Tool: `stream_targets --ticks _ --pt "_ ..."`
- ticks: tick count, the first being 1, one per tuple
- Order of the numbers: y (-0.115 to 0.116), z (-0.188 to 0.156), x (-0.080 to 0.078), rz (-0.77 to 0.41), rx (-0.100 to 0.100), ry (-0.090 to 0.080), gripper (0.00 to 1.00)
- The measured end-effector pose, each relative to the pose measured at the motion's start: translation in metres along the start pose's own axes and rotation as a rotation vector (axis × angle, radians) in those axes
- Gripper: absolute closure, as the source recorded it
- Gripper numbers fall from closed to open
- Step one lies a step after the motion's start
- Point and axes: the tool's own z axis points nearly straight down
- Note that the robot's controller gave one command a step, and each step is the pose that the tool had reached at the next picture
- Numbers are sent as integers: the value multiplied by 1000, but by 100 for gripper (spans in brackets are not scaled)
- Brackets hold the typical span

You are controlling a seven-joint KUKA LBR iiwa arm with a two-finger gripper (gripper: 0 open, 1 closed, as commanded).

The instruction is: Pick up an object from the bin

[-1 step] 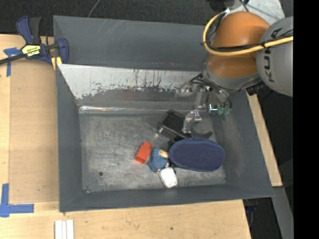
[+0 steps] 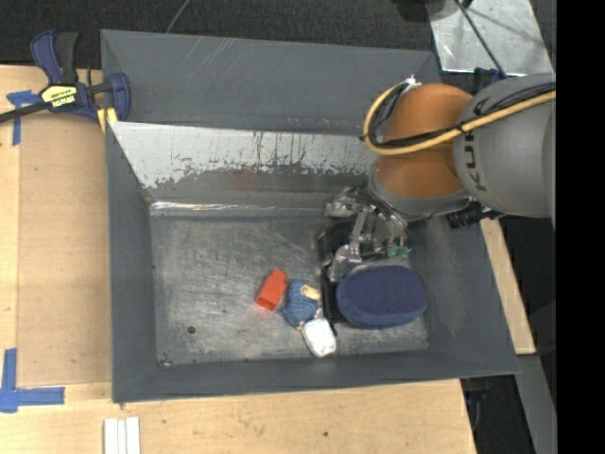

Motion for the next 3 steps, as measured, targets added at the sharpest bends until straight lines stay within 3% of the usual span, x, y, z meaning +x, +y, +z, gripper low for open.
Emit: stream_targets --ticks 1,2,3 --pt "-57 12 -20 -54 2 6 0" --pt "-54 11 -19 -57 1 7 100" --pt "-41 -121 -4 -40 0 10 100"
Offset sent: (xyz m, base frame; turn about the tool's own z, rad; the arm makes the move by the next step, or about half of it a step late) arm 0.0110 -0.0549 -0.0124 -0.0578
